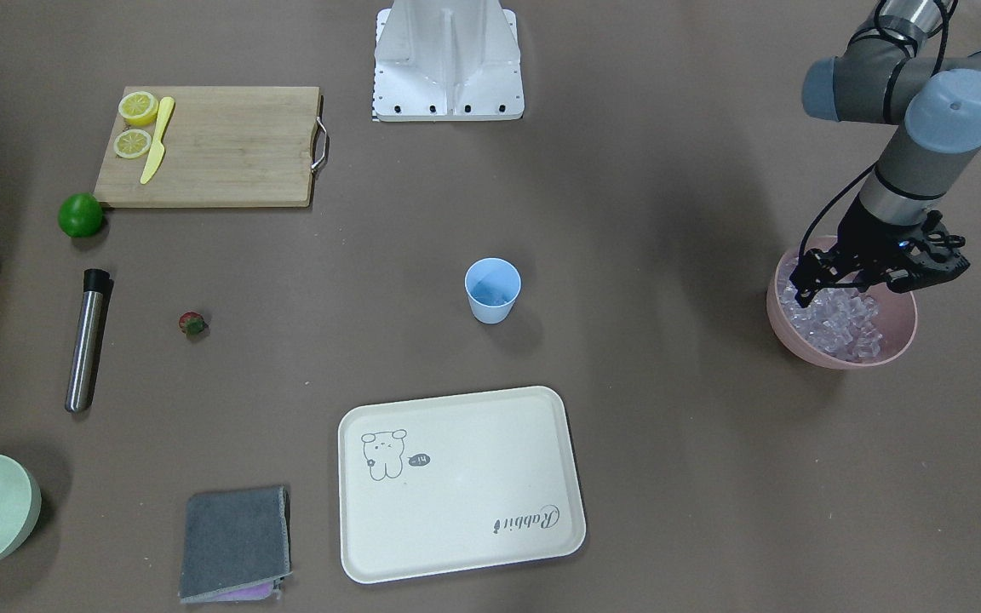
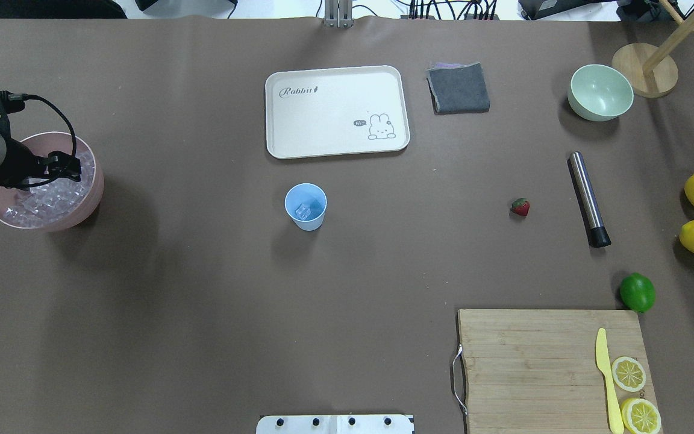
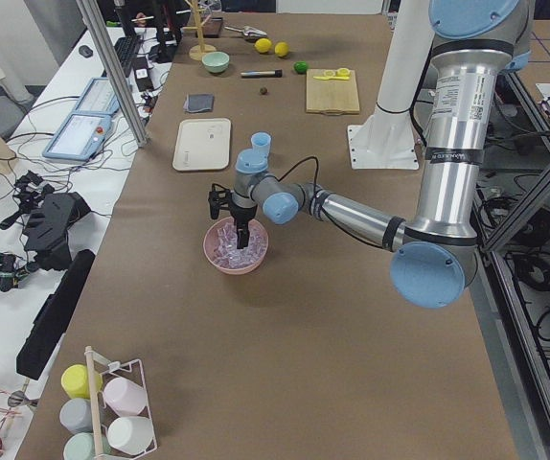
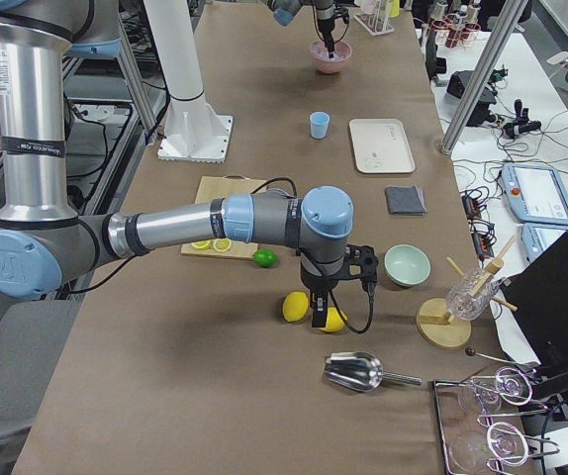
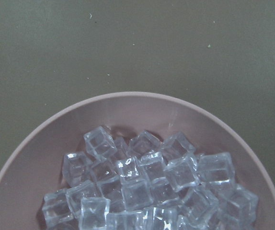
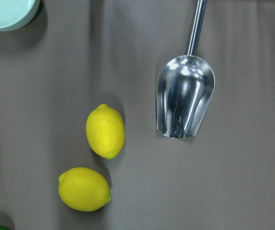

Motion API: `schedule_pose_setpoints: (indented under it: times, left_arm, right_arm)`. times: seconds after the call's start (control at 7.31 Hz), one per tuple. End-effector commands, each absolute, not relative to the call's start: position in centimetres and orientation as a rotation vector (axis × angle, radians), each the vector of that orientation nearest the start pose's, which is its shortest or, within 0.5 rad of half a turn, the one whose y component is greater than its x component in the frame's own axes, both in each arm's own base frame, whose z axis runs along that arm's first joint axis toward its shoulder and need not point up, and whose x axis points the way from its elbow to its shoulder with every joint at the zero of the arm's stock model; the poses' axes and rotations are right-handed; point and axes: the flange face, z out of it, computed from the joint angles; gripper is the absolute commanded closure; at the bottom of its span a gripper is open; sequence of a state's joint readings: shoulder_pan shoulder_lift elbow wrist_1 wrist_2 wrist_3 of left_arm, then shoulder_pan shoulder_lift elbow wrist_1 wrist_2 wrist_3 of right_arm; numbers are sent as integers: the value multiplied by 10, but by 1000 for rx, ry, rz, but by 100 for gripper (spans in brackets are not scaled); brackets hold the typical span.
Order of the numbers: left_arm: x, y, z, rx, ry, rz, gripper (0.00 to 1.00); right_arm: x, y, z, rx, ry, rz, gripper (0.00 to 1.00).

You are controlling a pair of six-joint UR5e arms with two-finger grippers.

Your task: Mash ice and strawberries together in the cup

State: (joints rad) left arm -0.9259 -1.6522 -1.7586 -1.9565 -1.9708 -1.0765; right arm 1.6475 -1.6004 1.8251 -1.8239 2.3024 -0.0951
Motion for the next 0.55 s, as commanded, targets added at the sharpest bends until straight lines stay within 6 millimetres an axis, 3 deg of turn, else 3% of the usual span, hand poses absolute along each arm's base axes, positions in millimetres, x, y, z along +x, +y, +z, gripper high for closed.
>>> schedule_pose_setpoints:
  times: [0.0, 0.41]
  left_arm:
    - [252, -492, 491, 126, 744, -295, 3]
    - [242, -486, 505, 104, 731, -329, 4]
  right_arm:
    - [103, -460, 575, 40, -729, -7, 0]
    - [103, -455, 573, 44, -731, -9, 0]
